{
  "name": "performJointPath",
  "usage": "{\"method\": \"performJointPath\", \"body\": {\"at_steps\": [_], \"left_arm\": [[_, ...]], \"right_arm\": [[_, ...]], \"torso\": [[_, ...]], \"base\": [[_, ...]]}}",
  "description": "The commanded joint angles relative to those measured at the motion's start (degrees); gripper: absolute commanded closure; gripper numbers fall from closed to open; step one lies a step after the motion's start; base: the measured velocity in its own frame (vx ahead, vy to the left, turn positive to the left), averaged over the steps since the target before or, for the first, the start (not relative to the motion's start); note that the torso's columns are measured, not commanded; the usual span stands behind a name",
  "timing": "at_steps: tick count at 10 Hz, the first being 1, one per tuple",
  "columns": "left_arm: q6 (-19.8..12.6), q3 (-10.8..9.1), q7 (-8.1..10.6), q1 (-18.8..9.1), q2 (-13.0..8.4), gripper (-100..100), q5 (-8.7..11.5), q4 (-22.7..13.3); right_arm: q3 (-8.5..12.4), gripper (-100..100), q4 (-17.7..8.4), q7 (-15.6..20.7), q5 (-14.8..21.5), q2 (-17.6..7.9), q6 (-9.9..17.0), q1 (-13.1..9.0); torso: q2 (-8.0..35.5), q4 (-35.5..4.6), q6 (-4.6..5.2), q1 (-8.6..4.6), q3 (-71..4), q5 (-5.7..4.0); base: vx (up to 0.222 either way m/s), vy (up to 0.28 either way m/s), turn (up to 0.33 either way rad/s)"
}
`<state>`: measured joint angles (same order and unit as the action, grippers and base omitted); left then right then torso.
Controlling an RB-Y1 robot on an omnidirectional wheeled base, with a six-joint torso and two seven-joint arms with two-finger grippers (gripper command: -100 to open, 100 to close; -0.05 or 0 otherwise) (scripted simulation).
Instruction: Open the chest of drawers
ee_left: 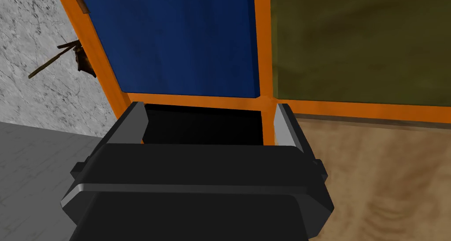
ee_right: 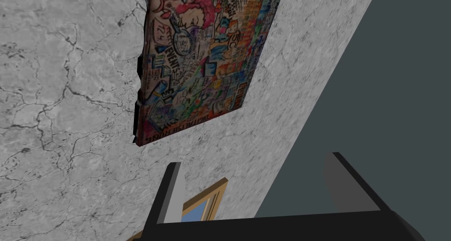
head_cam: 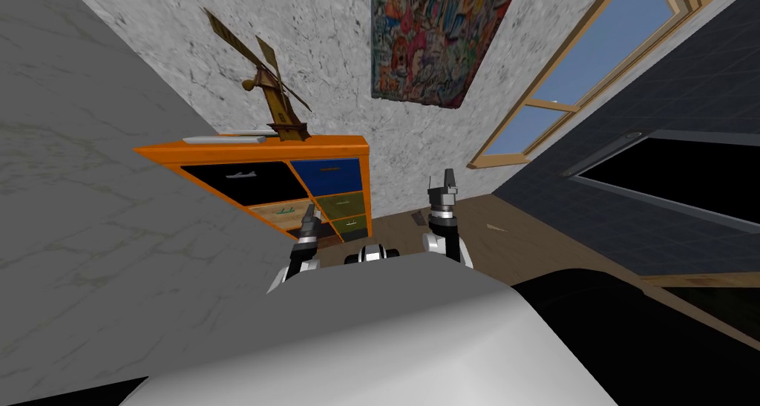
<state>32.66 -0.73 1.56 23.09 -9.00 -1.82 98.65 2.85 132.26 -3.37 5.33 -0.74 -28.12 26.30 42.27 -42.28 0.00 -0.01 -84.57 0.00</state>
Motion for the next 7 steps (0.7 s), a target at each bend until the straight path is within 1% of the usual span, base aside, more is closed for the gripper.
{"method": "performJointPath", "body": {"at_steps": [1, 4, 7], "left_arm": [[1.12, -0.02, -0.17, -0.96, 0.07, -100, 0.02, -3.54], [2.59, -0.04, -0.31, -1.85, 0.7, -100, 0.07, -7.72], [4.0, -0.06, -0.44, -2.7, 2.27, -100, 0.12, -11.75]], "right_arm": [[0.0, 0, 0.0, 0.0, 0.0, 0.0, 0.0, 0.0], [0.0, 0, 0.0, 0.0, 0.0, 0.0, 0.0, 0.0], [0.0, 0, 0.0, 0.0, 0.0, 0.0, 0.0, 0.0]], "torso": [[0.01, 0.0, 0.0, -0.02, 0.0, -0.01], [0.01, 0.0, 0.0, 0.01, 0.0, 0.0], [0.02, -0.01, 0.0, -0.02, 0.01, -0.01]], "base": [[0.051, -0.067, -0.006], [0.06, -0.061, -0.007], [0.058, -0.065, -0.007]]}}
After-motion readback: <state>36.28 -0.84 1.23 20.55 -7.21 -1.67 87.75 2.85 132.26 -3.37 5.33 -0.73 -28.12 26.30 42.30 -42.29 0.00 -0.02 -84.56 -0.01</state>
